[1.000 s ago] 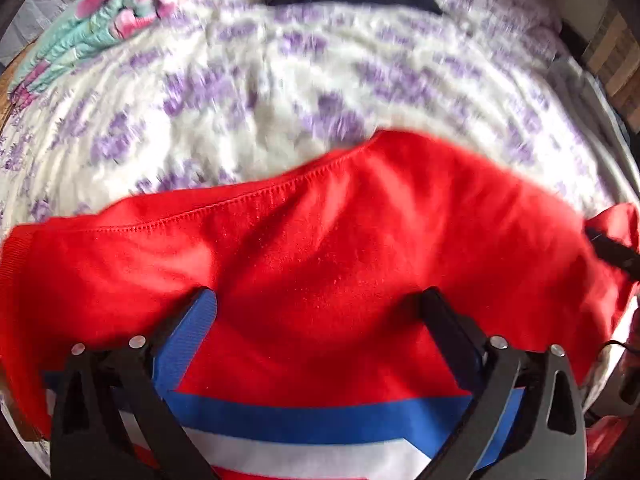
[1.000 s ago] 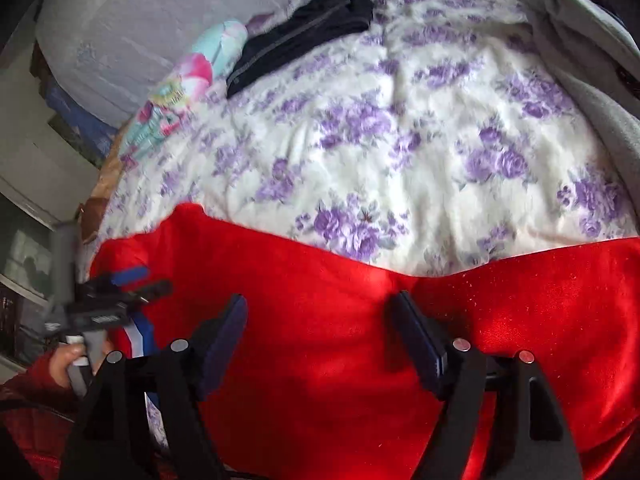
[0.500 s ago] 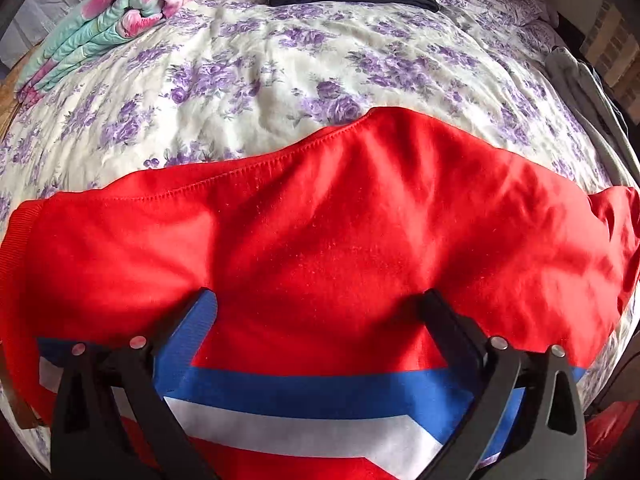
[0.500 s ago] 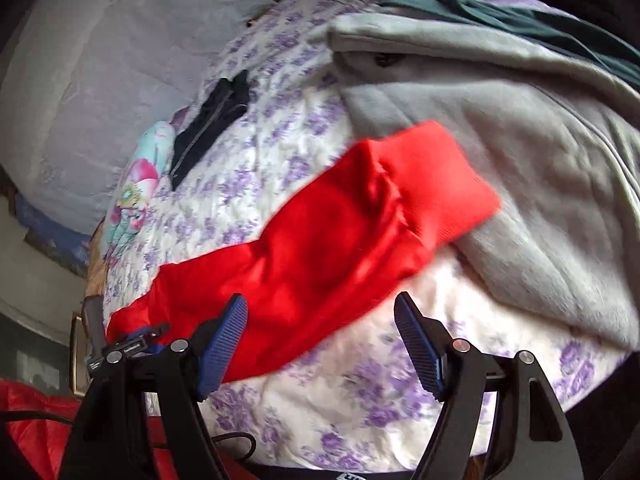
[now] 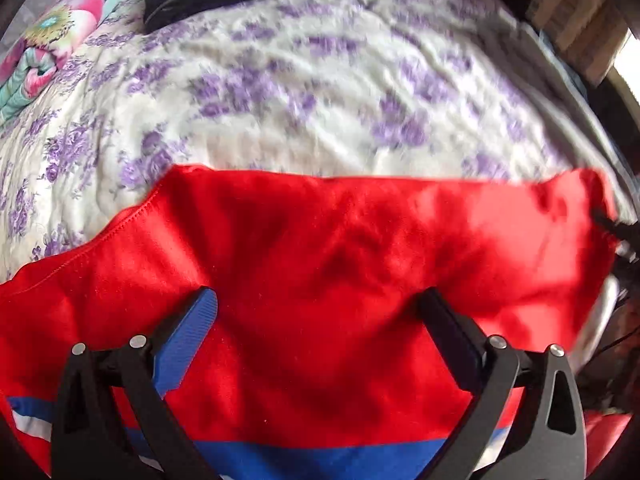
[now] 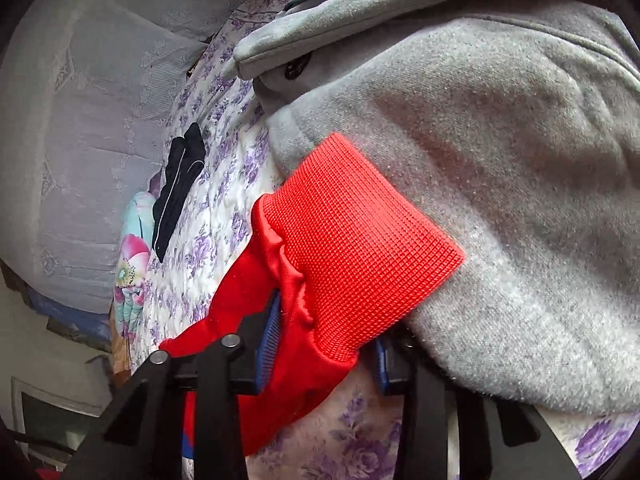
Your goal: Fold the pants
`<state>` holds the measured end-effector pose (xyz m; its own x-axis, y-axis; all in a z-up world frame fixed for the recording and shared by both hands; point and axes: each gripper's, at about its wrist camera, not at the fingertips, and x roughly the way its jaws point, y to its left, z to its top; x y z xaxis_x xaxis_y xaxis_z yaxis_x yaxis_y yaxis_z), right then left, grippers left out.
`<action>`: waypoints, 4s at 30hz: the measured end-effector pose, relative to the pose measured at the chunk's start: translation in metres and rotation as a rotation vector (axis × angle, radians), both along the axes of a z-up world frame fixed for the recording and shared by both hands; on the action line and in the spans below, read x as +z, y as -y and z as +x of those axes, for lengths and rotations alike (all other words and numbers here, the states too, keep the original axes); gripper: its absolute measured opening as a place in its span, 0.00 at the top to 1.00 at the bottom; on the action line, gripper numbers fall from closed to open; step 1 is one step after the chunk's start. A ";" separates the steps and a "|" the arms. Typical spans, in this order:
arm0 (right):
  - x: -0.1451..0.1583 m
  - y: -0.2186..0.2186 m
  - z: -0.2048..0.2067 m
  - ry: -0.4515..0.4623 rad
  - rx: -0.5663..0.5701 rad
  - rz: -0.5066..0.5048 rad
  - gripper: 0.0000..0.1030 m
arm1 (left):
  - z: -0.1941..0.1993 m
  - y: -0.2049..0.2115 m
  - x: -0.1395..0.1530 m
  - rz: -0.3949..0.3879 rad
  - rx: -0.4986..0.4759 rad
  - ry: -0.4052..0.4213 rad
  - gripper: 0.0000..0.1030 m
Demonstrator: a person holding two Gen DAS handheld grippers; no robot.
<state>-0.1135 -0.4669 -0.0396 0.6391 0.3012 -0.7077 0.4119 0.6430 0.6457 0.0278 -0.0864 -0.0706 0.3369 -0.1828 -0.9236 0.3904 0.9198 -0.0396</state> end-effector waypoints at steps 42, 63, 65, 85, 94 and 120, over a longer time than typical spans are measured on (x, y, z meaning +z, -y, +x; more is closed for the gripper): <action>0.028 -0.315 0.073 0.017 0.967 -0.645 0.37 | -0.097 -0.243 0.056 -0.301 0.434 0.008 0.05; 0.024 -0.293 0.089 -0.032 0.962 -0.606 0.06 | -0.063 -0.279 0.014 -0.529 0.664 0.073 0.04; 0.025 -0.298 0.080 0.035 0.968 -0.645 0.03 | -0.064 -0.279 0.016 -0.556 0.646 0.106 0.05; 0.061 -0.253 0.094 0.114 0.832 -0.597 0.04 | -0.051 -0.269 0.014 -0.466 0.642 0.113 0.12; 0.062 -0.245 0.081 0.149 0.815 -0.697 0.03 | -0.059 -0.269 0.034 -0.463 0.657 0.155 0.50; 0.047 -0.093 0.046 -0.022 0.353 -0.380 0.03 | -0.084 0.052 0.121 -0.433 -0.440 0.263 0.87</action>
<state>-0.0676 -0.3736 0.0071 0.5287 0.2154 -0.8210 0.1381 0.9325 0.3336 -0.0562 -0.1386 0.0504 0.3496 -0.6905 -0.6332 0.7727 0.5947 -0.2219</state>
